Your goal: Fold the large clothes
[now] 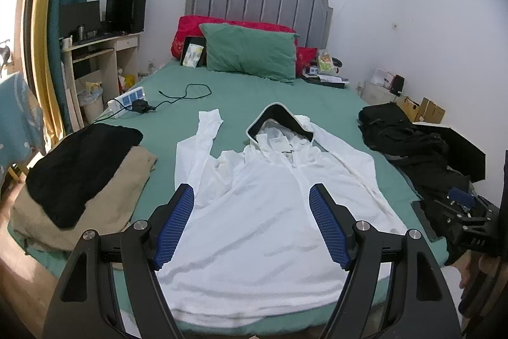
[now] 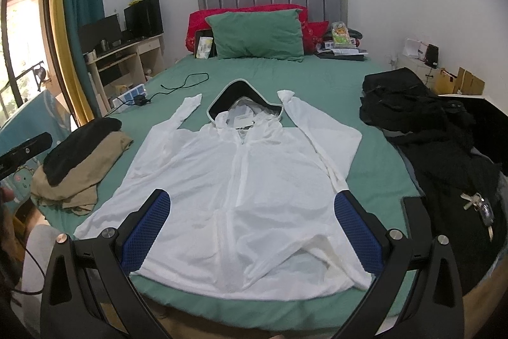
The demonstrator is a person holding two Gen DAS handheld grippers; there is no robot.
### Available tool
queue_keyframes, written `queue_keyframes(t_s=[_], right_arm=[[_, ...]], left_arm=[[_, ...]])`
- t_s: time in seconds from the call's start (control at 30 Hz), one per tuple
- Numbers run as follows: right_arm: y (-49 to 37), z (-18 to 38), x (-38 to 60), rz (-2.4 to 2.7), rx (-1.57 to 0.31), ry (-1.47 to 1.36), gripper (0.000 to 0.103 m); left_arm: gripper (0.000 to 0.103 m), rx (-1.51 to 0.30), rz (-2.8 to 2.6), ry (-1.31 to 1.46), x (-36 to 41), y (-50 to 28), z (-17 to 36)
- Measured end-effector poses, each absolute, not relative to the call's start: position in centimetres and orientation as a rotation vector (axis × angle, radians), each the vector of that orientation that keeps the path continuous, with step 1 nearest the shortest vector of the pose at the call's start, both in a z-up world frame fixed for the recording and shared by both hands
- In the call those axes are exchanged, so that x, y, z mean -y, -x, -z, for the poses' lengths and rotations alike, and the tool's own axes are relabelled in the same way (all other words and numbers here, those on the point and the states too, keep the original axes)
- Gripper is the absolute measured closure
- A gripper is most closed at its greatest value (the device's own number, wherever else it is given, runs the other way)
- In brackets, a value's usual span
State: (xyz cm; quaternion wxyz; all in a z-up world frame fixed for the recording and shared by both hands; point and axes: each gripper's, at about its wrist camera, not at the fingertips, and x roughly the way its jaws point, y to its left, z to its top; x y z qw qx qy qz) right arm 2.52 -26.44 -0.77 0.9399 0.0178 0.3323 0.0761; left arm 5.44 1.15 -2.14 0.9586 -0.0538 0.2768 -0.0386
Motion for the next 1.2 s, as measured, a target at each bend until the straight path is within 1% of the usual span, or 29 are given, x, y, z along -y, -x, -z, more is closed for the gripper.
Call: queue_keyframes(t_s=[0.13, 0.23, 0.33, 0.6, 0.73, 0.77, 0.83, 0.97, 1.03, 1.07, 1.13, 1.17, 1.2], right_arm=[[-5.2, 1.9, 27.5, -0.157, -0.72, -0.047, 0.001], [-7.4, 2.9, 28.3, -0.15, -0.742, -0.036, 0.001], [-9.6, 3.7, 28.9, -0.136, -0.739, 0.003, 0.001], [-18.5, 6.9, 32.6, -0.11, -0.783, -0.062, 0.002], [-23.6, 8.6, 33.1, -0.104, -0.817, -0.028, 0.011], [-24.8, 9.0, 33.2, -0.101, -0.824, -0.015, 0.013], [-28.0, 10.1, 33.2, -0.1, -0.847, 0.009, 0.02], [-33.6, 12.5, 32.5, -0.108, -0.867, 0.089, 0.028], [-36.4, 14.1, 31.9, -0.102, -0.873, 0.154, 0.035], [-37.7, 15.0, 31.6, -0.102, -0.885, 0.168, 0.037], [-39.8, 16.4, 31.2, -0.12, -0.916, 0.164, 0.044], [-40.6, 17.0, 30.9, -0.124, -0.927, 0.166, 0.047], [-41.5, 17.5, 30.5, -0.125, -0.938, 0.174, 0.053]], left_arm=[[0.024, -0.563, 0.095, 0.109, -1.3, -8.0, 2.8], [0.022, -0.572, 0.131, 0.114, -1.6, -10.3, 3.7], [0.021, -0.591, 0.16, 0.118, -2.0, -13.0, 4.9], [0.021, -0.663, 0.119, 0.057, -3.3, -22.6, 8.3], [0.021, -0.66, 0.165, 0.107, -5.1, -27.2, 9.5], [0.021, -0.657, 0.164, 0.105, -5.5, -28.5, 9.8], [0.021, -0.661, 0.142, 0.076, -6.0, -31.1, 10.6], [0.021, -0.705, 0.026, 0.063, -7.2, -35.5, 13.2], [0.021, -0.732, 0.013, 0.095, -8.1, -37.2, 14.6], [0.021, -0.751, -0.011, 0.1, -8.4, -38.0, 15.5], [0.021, -0.778, -0.035, 0.095, -9.2, -38.7, 16.8], [0.021, -0.789, -0.045, 0.1, -9.7, -38.8, 17.3], [0.021, -0.797, -0.054, 0.113, -10.2, -38.8, 17.8]])
